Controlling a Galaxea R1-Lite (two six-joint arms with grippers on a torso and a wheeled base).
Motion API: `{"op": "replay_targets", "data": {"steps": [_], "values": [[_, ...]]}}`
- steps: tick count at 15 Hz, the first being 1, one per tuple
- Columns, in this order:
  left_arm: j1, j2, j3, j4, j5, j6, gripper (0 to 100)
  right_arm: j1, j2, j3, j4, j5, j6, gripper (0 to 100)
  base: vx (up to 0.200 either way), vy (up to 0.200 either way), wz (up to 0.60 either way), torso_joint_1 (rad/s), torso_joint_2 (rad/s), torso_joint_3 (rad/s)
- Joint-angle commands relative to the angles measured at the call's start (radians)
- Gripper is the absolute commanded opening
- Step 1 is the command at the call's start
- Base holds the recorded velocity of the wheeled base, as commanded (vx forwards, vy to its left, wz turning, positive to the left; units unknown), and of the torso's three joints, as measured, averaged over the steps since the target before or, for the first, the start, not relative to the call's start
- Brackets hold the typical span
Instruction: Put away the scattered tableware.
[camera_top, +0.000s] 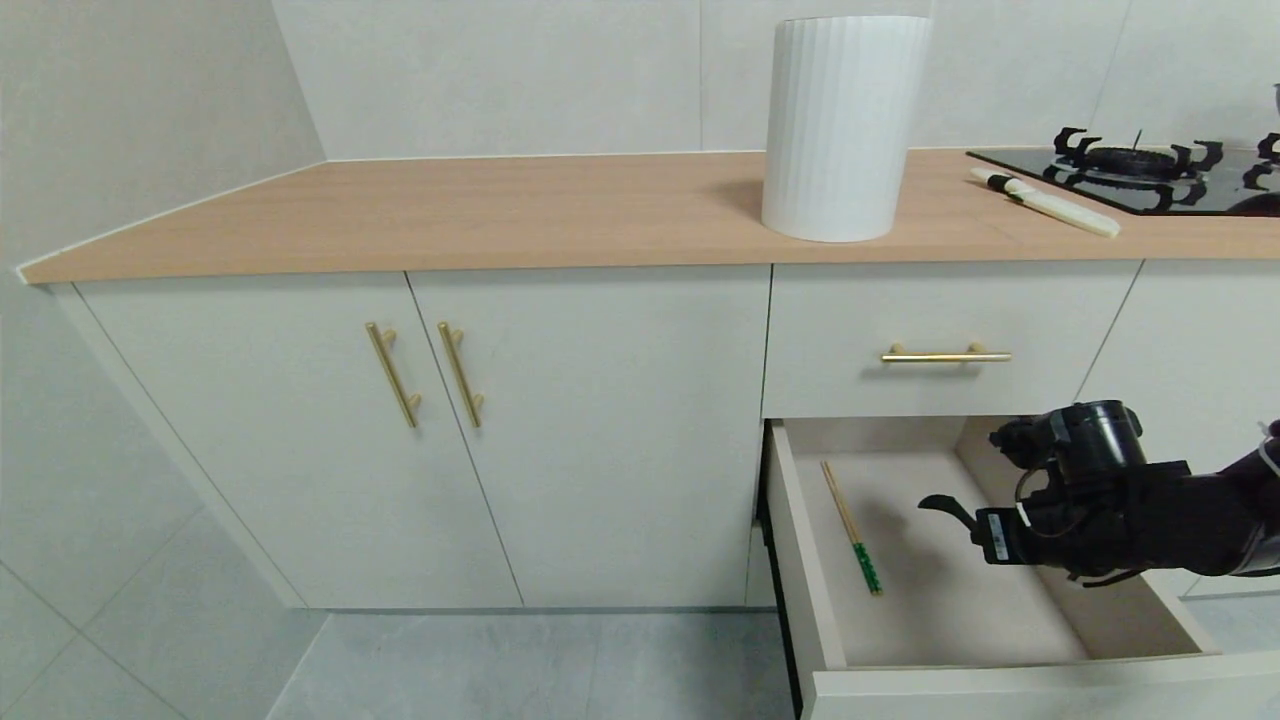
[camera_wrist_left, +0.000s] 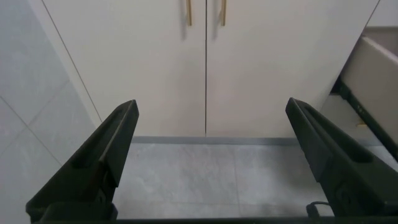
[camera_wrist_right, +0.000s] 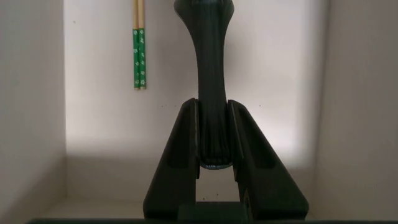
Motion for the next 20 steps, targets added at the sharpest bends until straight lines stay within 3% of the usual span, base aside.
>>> {"op": "replay_targets", "data": {"steps": [1,6,9,11,20], "values": [[0.0,0.0,0.0,0.0,0.001,0.0,100,-0.001,0.0,-0.002,-0.006,0.0,0.0,0,0.0,0.0,0.0,-0.027,0.09,0.051],[0.0,0.0,0.0,0.001,0.001,0.0,100,-0.001,0.017,-0.003,-0.068,0.002,-0.004,0,0.0,0.0,0.0,-0.002,0.01,0.007],[0.0,0.0,0.0,0.0,0.001,0.0,100,0.019,0.134,-0.022,-0.315,-0.003,-0.026,0,0.0,0.0,0.0,0.0,0.0,0.0],[0.0,0.0,0.0,0.0,0.001,0.0,100,0.021,0.226,-0.06,-0.397,-0.04,-0.027,0,0.0,0.0,0.0,0.0,0.0,0.0],[0.0,0.0,0.0,0.0,0.001,0.0,100,0.024,0.436,-0.166,-0.404,-0.1,-0.024,0,0.0,0.0,0.0,0.0,0.0,0.0]]}}
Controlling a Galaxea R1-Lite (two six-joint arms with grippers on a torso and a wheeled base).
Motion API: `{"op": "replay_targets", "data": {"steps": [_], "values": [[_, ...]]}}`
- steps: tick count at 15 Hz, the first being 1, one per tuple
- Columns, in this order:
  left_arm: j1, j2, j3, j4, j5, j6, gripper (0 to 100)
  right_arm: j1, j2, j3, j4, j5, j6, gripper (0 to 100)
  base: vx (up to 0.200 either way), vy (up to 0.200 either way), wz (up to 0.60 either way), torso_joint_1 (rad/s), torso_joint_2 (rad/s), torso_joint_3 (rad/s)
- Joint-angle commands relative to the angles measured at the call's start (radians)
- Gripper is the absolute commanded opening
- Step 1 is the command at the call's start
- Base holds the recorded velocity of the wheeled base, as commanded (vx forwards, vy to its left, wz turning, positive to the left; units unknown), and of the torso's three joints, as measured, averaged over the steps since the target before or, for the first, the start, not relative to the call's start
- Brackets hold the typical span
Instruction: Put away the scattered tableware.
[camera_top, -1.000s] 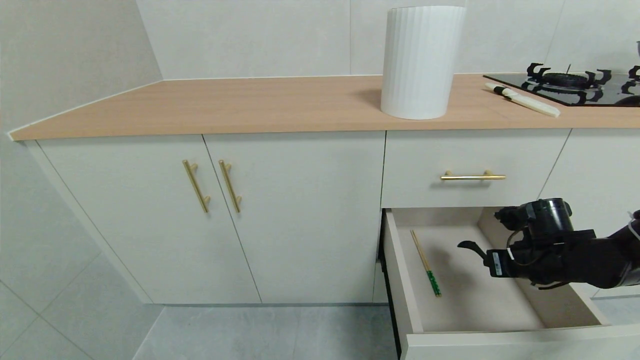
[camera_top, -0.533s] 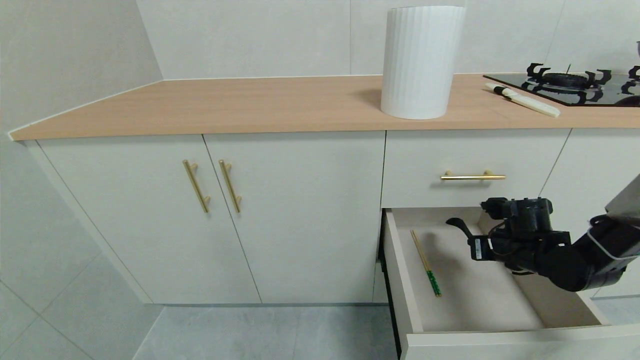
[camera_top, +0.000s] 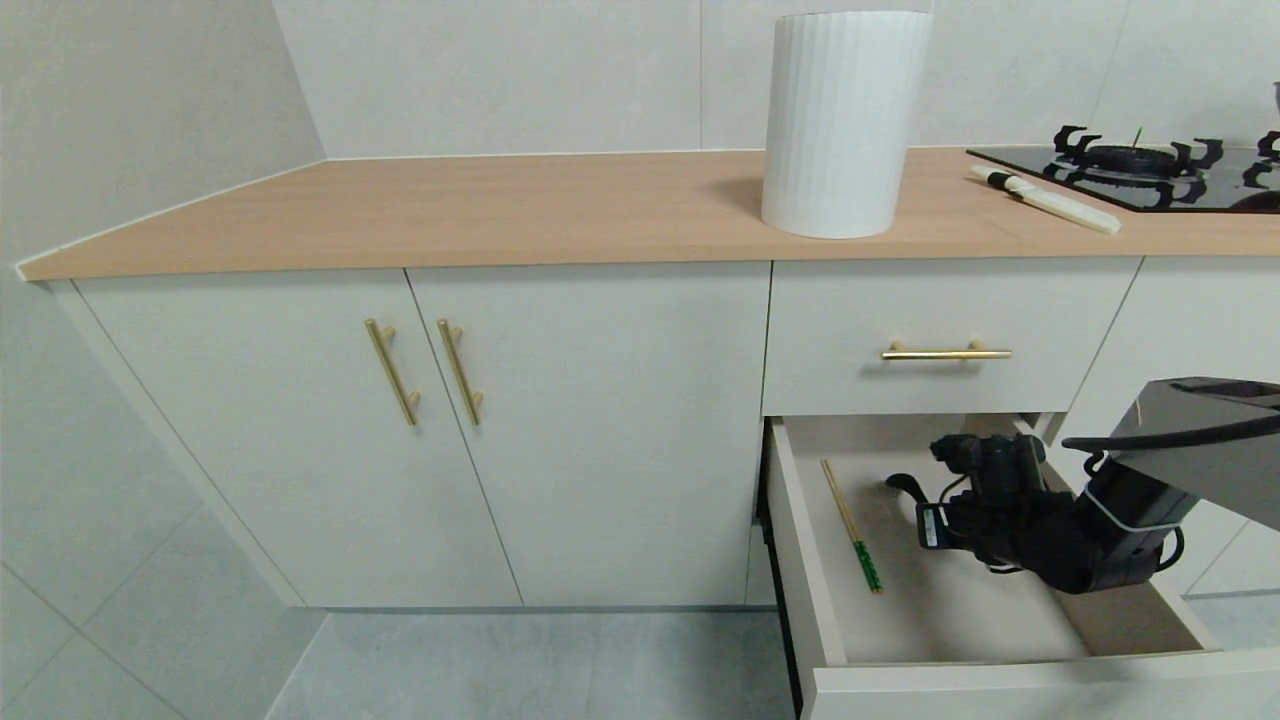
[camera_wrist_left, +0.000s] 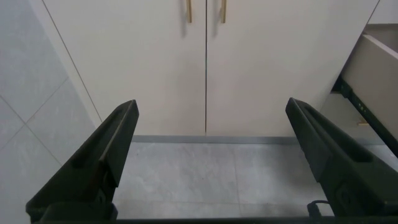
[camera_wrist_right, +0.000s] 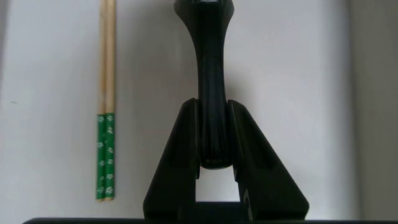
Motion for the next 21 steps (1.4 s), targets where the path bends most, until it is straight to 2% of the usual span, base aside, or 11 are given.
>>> {"op": "replay_targets", "data": {"steps": [1,17,18,21], "values": [[0.0,0.0,0.0,0.0,0.0,0.0,100,0.002,0.053,-0.012,0.001,0.0,-0.001,0,0.0,0.0,0.0,0.0,0.0,0.0],[0.0,0.0,0.0,0.0,0.0,0.0,100,0.002,0.114,-0.034,0.009,0.0,-0.016,0,0.0,0.0,0.0,0.0,0.0,0.0],[0.0,0.0,0.0,0.0,0.0,0.0,100,0.002,0.114,-0.034,0.009,0.0,-0.016,100,0.0,0.0,0.0,0.0,0.0,0.0],[0.0,0.0,0.0,0.0,0.0,0.0,100,0.002,0.112,-0.032,0.009,0.0,-0.016,100,0.0,0.0,0.0,0.0,0.0,0.0]]}}
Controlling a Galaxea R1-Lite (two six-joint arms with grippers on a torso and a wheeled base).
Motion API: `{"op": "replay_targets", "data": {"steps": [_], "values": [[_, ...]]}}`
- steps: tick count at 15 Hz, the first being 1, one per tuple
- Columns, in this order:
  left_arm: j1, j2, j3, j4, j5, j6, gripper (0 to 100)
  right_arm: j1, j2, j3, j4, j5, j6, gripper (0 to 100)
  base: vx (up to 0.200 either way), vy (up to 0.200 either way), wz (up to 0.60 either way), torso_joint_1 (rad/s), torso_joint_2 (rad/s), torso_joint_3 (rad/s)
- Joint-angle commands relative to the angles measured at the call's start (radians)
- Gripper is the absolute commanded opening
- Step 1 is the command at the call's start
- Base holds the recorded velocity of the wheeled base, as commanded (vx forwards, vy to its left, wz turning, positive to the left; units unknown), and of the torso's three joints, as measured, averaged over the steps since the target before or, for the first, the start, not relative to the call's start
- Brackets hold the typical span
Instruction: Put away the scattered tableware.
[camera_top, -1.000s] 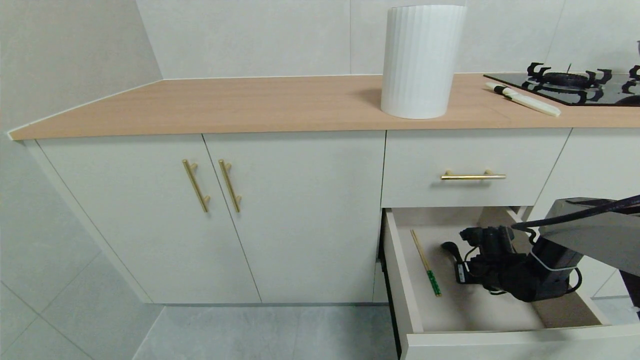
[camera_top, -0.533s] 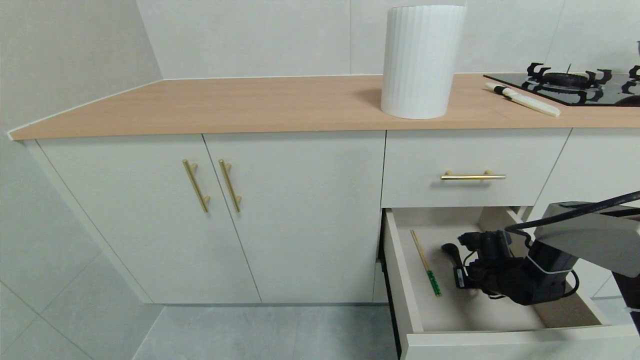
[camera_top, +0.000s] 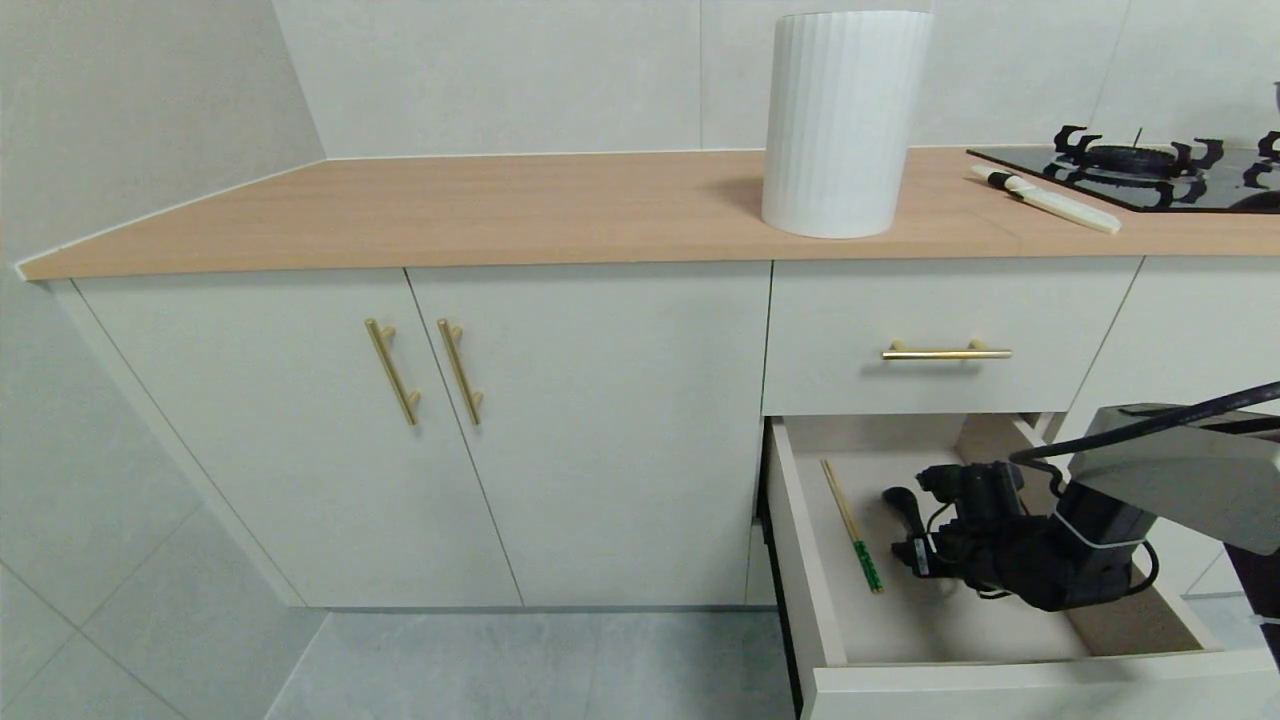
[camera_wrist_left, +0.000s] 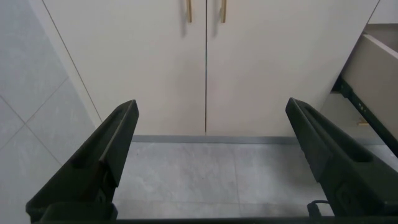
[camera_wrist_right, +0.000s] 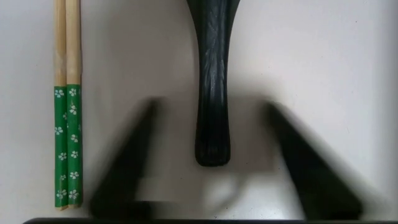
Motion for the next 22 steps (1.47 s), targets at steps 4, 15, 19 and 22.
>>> {"op": "replay_targets", "data": {"steps": [4,15,19,22], "values": [[0.0,0.0,0.0,0.001,0.0,0.0,100,0.001,-0.03,0.014,-0.002,-0.002,0.003,100,0.0,0.0,0.0,0.0,0.0,0.0],[0.0,0.0,0.0,0.0,0.0,0.0,100,0.05,-0.756,0.362,0.219,0.017,0.03,100,0.0,0.0,0.0,0.0,0.0,0.0],[0.0,0.0,0.0,0.0,0.0,0.0,100,0.068,-0.983,0.368,0.473,0.067,0.024,100,0.0,0.0,0.0,0.0,0.0,0.0],[0.0,0.0,0.0,0.0,0.0,0.001,100,0.08,-1.083,0.35,0.702,0.107,-0.043,100,0.0,0.0,0.0,0.0,0.0,0.0]]}}
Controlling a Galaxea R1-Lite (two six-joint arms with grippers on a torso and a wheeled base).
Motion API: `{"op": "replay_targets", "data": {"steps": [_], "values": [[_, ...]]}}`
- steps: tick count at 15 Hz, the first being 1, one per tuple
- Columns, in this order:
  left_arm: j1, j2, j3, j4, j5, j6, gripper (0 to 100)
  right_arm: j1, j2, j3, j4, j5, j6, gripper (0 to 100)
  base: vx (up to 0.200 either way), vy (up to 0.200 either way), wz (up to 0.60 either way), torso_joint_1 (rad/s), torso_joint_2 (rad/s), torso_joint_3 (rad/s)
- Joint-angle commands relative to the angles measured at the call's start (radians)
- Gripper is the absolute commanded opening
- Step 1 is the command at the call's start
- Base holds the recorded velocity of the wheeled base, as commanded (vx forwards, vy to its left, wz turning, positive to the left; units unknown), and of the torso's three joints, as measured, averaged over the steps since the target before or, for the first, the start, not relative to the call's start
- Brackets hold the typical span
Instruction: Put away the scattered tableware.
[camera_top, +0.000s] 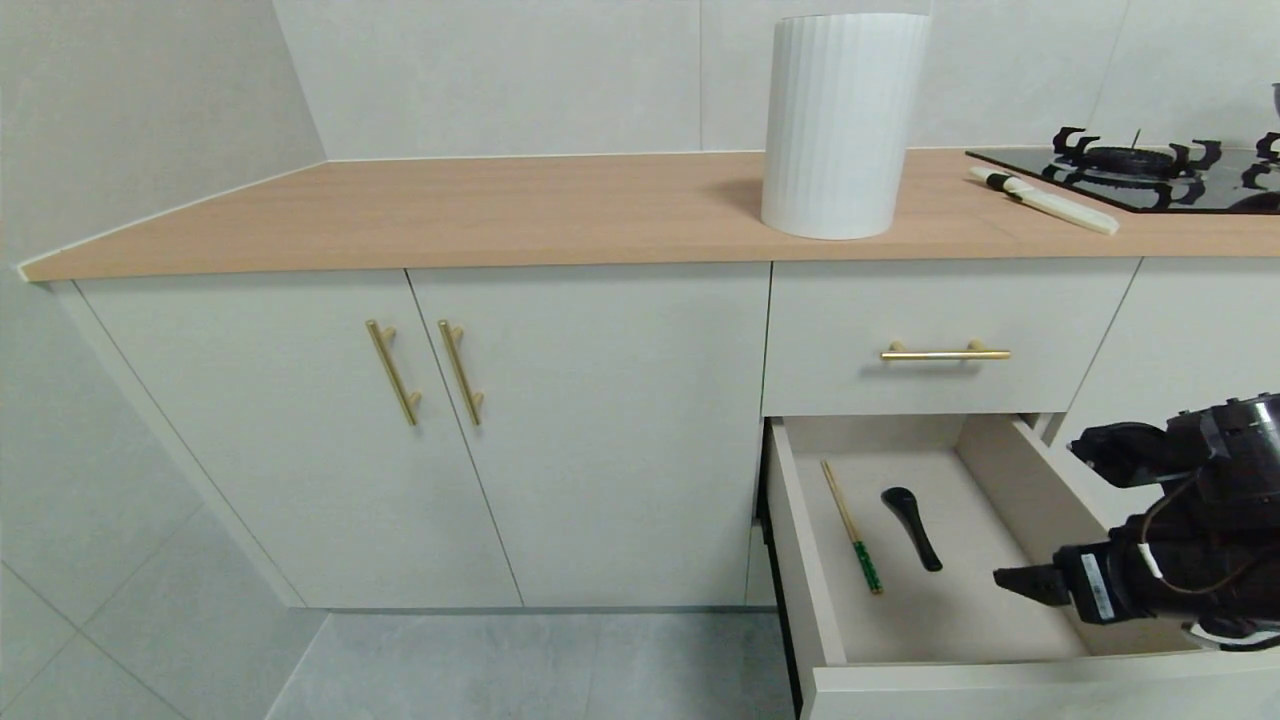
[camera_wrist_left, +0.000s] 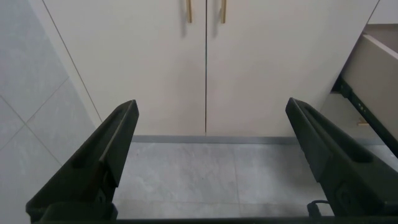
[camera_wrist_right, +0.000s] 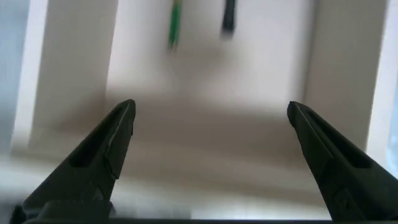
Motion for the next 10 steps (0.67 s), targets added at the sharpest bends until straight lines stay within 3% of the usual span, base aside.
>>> {"op": "replay_targets", "data": {"steps": [1,8,10], "values": [[0.0,0.0,0.0,0.001,0.0,0.003,100,0.008,-0.116,-0.012,0.073,0.018,-0.053,100,0.0,0.0,0.0,0.0,0.0,0.0],[0.0,0.0,0.0,0.001,0.0,-0.002,100,0.068,-0.125,-0.008,0.235,0.04,-0.133,100,0.0,0.0,0.0,0.0,0.0,0.0],[0.0,0.0,0.0,0.001,0.0,-0.002,100,0.069,-0.125,-0.005,0.261,0.038,-0.156,100,-0.2,0.0,0.0,0.0,0.0,0.007]]}}
